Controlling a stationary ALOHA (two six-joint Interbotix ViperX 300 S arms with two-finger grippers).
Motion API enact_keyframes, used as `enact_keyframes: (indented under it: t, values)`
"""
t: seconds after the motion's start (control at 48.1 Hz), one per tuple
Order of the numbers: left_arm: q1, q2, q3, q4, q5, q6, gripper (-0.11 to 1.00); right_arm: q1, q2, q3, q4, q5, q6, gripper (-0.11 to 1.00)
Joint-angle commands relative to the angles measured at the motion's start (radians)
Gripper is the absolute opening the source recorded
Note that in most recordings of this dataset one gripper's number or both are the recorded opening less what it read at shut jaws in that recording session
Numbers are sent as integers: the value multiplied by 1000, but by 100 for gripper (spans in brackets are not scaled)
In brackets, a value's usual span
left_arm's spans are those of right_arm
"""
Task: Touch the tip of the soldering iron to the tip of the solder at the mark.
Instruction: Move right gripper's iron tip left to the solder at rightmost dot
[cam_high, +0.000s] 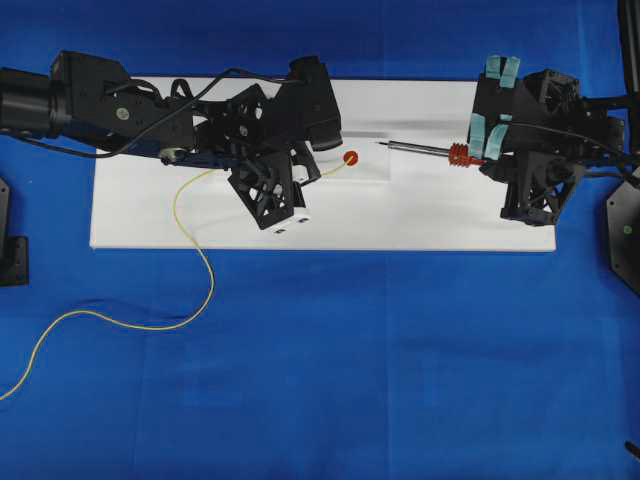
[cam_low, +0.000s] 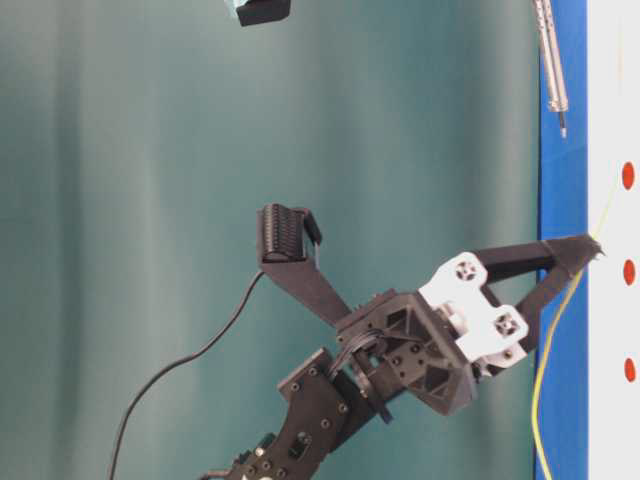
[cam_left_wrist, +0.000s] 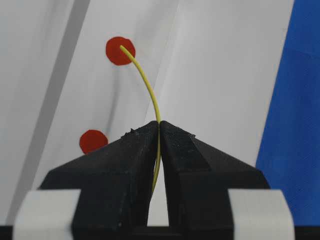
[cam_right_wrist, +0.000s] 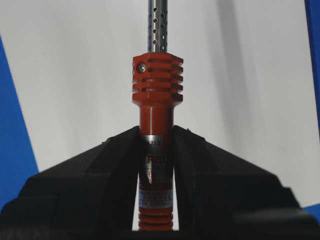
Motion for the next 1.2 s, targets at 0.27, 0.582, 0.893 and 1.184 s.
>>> enact_keyframes:
  t: [0.27, 0.582, 0.893, 1.184]
  values:
    - [2, 9, -15, 2, -3, 0, 3, 0, 12, -17, -3, -9, 0, 8]
    - [3, 8, -12, 2, 5, -2, 3, 6, 67, -46, -3, -38, 0, 8]
    - [3, 5, -5, 2, 5, -3, 3, 17, 155, -83, -3, -63, 0, 8]
    - [3, 3, -3, 2, 3, -6, 3, 17, 184, -80, -3, -81, 2, 8]
